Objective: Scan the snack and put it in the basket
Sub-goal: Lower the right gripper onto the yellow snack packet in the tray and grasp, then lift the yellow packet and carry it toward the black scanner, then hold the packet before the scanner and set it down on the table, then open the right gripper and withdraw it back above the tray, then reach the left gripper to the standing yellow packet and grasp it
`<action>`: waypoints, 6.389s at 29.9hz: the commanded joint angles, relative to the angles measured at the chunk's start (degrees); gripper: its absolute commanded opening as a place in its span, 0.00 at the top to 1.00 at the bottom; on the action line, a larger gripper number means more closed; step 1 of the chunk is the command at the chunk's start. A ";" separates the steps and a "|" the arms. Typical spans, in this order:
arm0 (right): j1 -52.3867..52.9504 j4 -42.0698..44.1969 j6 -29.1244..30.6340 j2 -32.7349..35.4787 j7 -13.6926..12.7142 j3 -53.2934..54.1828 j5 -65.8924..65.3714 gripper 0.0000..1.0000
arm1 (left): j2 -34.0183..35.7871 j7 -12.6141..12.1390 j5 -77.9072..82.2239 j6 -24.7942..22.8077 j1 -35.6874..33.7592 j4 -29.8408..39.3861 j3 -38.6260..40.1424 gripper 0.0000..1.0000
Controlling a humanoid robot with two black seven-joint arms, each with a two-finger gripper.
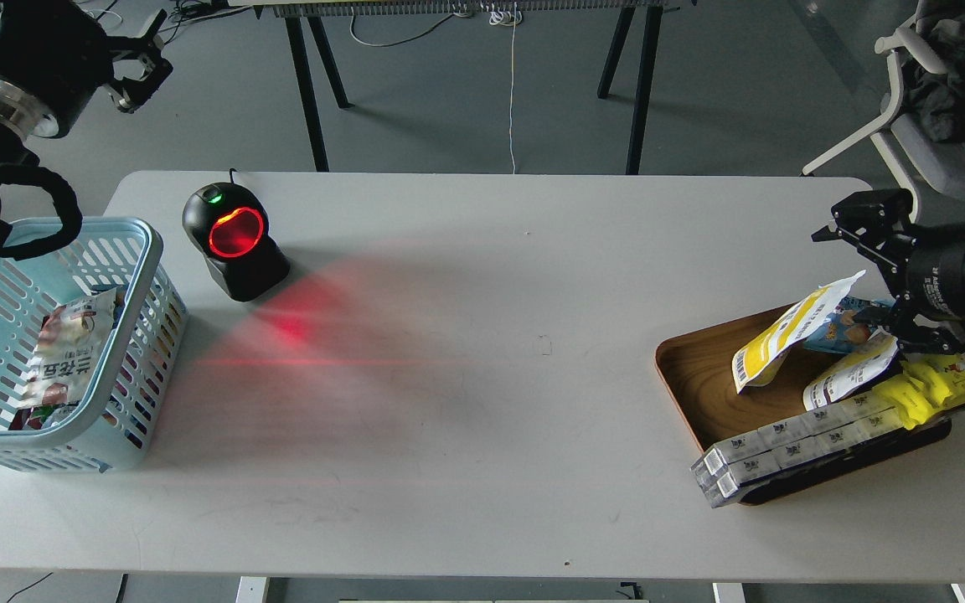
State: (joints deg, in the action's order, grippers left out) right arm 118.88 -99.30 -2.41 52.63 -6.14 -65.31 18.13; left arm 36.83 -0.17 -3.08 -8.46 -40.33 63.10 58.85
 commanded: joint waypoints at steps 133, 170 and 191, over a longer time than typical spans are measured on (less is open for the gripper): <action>-30.38 24.60 -25.59 -40.52 -2.74 57.74 8.15 0.03 | 2.72 -0.27 2.11 0.98 -0.37 -0.08 -0.93 0.00; -71.15 51.05 25.96 -16.33 4.38 108.20 7.44 0.01 | 14.42 -4.14 72.93 -15.98 -17.59 23.99 -20.52 0.00; -73.27 52.81 25.62 -17.82 4.47 106.09 -3.10 0.01 | -9.49 -4.84 124.18 -12.81 -14.35 14.87 -38.54 0.02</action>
State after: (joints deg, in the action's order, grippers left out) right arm 45.56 -46.39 23.32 34.82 -1.68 40.96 15.54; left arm 29.83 -5.01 117.28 -21.34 -55.70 80.85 21.20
